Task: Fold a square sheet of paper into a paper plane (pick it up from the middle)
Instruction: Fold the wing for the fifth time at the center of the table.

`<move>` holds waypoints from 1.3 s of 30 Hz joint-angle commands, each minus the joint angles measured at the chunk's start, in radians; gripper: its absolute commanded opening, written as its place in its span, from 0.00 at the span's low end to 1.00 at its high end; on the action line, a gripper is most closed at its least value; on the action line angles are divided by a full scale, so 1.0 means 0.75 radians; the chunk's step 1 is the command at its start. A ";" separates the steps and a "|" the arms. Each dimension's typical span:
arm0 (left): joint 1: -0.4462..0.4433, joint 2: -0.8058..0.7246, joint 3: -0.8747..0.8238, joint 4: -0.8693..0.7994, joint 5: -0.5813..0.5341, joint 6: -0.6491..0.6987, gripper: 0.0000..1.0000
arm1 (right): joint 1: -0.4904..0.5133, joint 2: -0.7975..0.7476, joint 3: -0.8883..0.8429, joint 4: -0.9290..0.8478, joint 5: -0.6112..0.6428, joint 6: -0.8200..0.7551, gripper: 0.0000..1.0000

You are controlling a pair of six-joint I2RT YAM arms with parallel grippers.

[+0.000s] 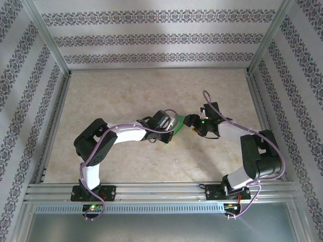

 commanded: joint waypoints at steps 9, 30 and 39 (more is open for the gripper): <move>0.044 0.042 -0.004 0.033 0.215 -0.276 0.00 | -0.009 0.082 0.019 0.035 -0.120 -0.237 0.66; 0.123 0.056 -0.158 0.306 0.338 -0.466 0.02 | 0.053 0.258 0.158 -0.018 -0.175 -0.349 0.71; 0.127 0.070 -0.165 0.306 0.345 -0.451 0.07 | 0.090 0.355 0.225 -0.090 -0.083 -0.354 0.75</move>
